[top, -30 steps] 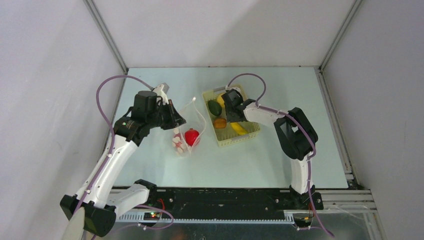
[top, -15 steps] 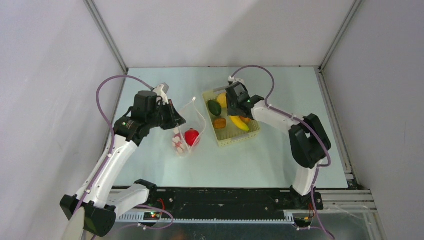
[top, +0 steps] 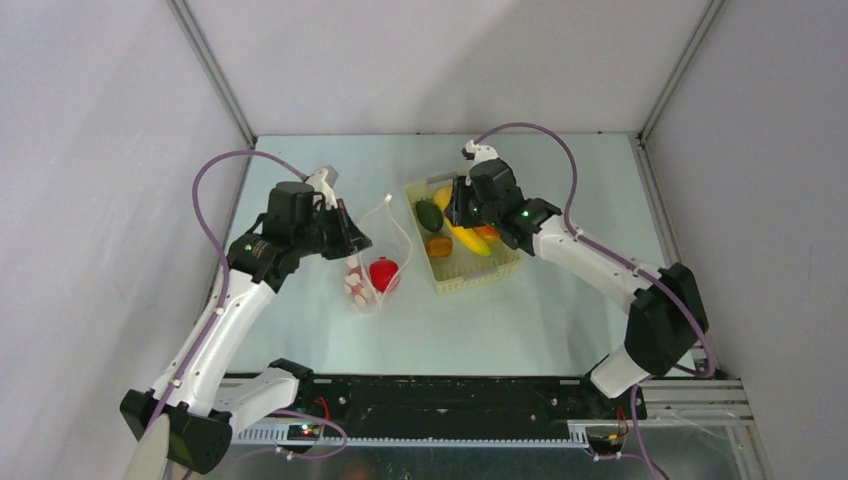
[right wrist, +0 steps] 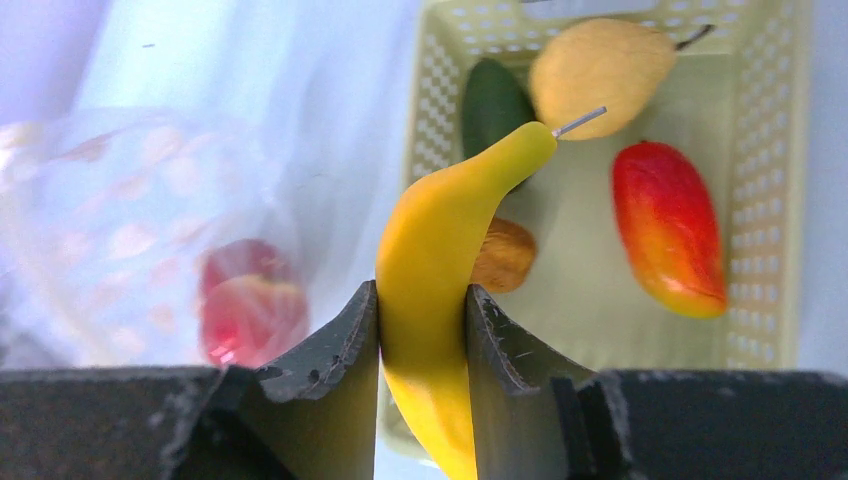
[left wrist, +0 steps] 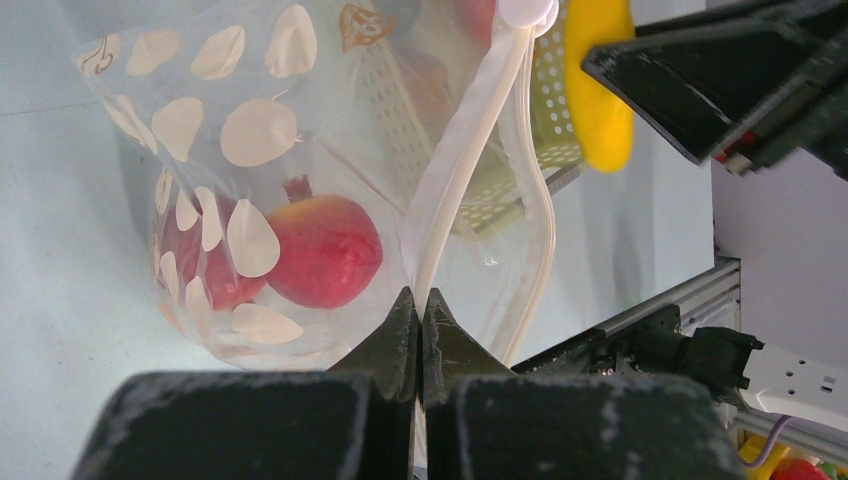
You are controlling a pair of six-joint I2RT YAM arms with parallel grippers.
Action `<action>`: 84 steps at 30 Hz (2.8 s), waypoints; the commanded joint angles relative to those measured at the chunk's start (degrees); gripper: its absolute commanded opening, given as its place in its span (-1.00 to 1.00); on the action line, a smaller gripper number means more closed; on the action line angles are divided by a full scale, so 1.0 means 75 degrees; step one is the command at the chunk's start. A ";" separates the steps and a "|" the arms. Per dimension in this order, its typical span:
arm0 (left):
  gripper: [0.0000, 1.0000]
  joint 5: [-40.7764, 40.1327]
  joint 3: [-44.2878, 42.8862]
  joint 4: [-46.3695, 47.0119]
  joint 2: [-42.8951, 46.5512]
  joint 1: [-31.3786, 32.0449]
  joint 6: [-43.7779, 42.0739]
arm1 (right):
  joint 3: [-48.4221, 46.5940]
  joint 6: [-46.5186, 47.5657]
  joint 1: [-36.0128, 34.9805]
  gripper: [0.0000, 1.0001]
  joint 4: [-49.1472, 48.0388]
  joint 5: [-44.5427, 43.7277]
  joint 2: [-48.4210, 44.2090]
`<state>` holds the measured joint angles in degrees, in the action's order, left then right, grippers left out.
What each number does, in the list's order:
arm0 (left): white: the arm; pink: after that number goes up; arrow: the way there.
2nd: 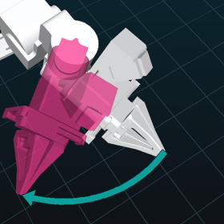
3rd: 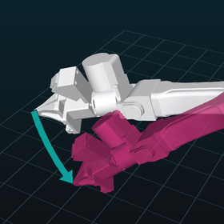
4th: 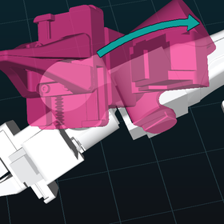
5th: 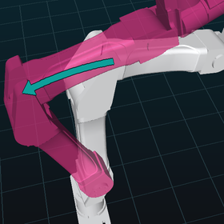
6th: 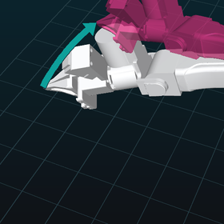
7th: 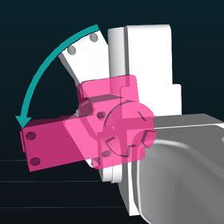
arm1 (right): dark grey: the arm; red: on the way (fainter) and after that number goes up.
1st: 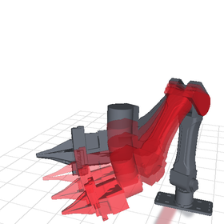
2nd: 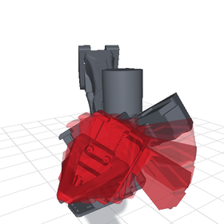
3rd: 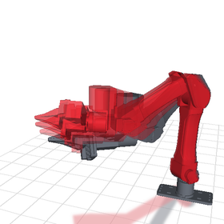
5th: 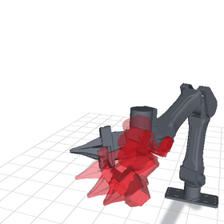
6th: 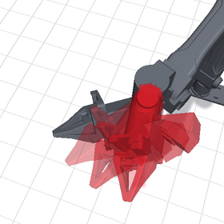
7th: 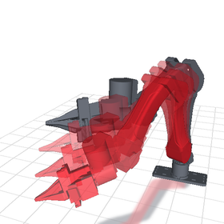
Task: Place the food in the zip-top bag and seal the zipper
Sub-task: Place the fake fruit in the zipper food storage bag.
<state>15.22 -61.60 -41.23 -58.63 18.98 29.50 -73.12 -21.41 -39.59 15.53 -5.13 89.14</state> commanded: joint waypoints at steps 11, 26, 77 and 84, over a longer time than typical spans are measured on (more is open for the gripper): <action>-1.00 0.0186 -0.0108 0.0276 0.0027 -0.0054 -0.0034 | 0.1107 -0.0865 -0.0973 -0.88 -0.3852 0.1604 -0.2222; -1.00 0.0325 -0.0096 0.0280 -0.0008 -0.0057 0.0020 | 0.1112 -0.1305 -0.1979 -0.86 -0.7607 0.1476 -0.0515; -1.00 0.0282 -0.0070 0.0376 0.0204 -0.0066 0.0082 | 0.1651 -0.0611 -0.2997 -0.84 -0.4010 -0.0813 -0.0360; -1.00 0.0325 -0.0059 0.0375 0.0197 -0.0062 0.0070 | 0.1498 0.0376 -0.3340 -0.85 -0.3903 -0.0569 -0.0456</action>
<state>16.60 -61.60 -40.80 -58.33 18.87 29.95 -59.51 -24.12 -62.26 -14.74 -9.93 86.59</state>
